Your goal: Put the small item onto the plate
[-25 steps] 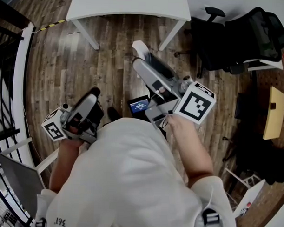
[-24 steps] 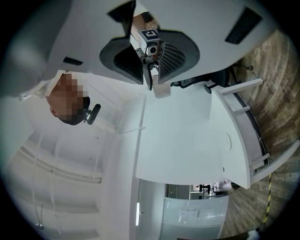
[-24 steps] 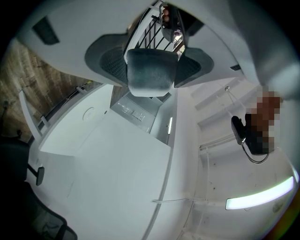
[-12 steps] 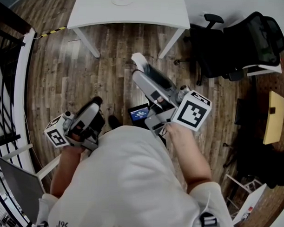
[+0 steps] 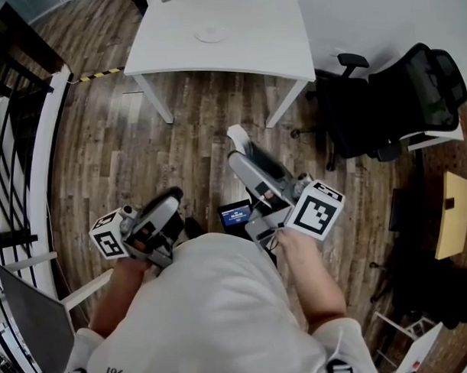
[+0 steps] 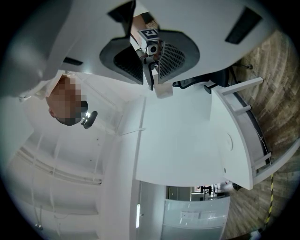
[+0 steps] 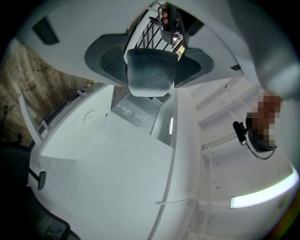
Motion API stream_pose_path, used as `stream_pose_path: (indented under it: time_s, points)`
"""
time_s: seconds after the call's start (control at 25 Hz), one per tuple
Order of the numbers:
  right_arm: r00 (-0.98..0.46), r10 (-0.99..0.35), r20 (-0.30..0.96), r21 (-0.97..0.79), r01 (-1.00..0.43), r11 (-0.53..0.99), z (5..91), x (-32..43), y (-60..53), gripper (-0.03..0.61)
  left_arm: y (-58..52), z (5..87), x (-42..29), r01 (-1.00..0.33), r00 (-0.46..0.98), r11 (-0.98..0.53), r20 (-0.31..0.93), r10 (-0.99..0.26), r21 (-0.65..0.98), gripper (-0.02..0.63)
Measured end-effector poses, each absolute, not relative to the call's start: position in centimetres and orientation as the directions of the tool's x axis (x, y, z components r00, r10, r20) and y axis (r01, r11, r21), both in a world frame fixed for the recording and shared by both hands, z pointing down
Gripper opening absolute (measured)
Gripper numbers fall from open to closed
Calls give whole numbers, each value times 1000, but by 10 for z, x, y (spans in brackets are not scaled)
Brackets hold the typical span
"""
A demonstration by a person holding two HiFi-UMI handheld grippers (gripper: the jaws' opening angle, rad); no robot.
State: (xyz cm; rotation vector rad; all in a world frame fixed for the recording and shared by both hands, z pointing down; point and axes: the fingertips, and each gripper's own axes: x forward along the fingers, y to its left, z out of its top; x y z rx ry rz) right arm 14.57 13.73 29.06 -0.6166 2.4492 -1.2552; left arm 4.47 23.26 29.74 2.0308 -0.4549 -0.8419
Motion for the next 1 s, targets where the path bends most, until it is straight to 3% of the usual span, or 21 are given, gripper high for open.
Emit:
stream_pose_path:
  time_s: [1.0]
  points:
    - [-865,-499,-55,-823,-244,513,296,141,145,314,234,295,38,-13,702,-556,-388,-597,831,104]
